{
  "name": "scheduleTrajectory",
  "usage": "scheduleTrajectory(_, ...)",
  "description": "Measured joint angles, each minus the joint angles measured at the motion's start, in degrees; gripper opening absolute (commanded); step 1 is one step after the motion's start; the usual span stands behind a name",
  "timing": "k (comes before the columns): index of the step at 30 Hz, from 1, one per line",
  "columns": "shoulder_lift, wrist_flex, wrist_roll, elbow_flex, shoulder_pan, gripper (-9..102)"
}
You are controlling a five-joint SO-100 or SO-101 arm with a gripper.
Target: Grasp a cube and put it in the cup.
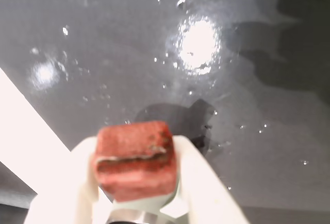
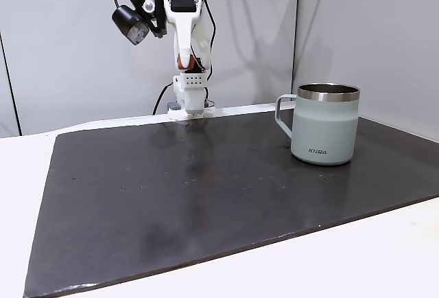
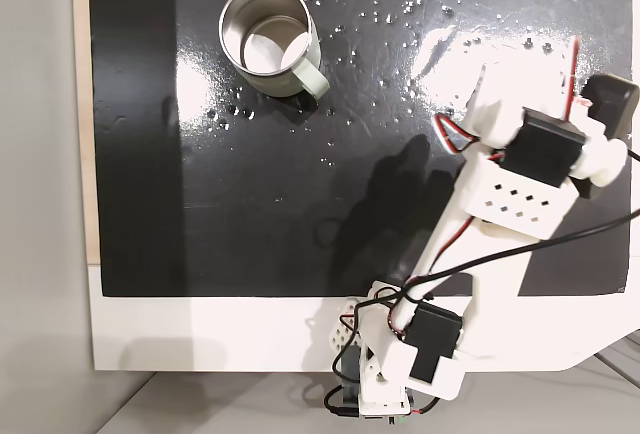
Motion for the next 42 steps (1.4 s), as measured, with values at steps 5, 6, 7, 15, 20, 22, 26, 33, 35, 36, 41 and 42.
scheduleTrajectory(5,-0.8,0.2,1.3,-5.9,-8.3,1)
scheduleTrajectory(6,-1.7,0.6,1.7,-7.7,-10.5,1)
scheduleTrajectory(7,-2.8,1.1,2.4,-9.5,-12.4,0)
scheduleTrajectory(15,-16.3,3.1,5.9,-26.3,-23.1,1)
scheduleTrajectory(20,-22.3,3.1,5.9,-33.3,-28.6,1)
scheduleTrajectory(22,-24.8,3.1,5.9,-36.0,-29.6,1)
scheduleTrajectory(26,-29.7,2.6,5.5,-40.8,-30.8,1)
scheduleTrajectory(33,-36.0,1.8,4.5,-47.8,-35.0,1)
scheduleTrajectory(35,-36.6,1.5,4.1,-48.2,-35.7,1)
scheduleTrajectory(36,-36.7,1.4,4.0,-48.5,-36.0,1)
scheduleTrajectory(41,-36.7,1.4,3.6,-48.7,-38.4,18)
scheduleTrajectory(42,-36.7,1.4,3.6,-48.7,-38.8,24)
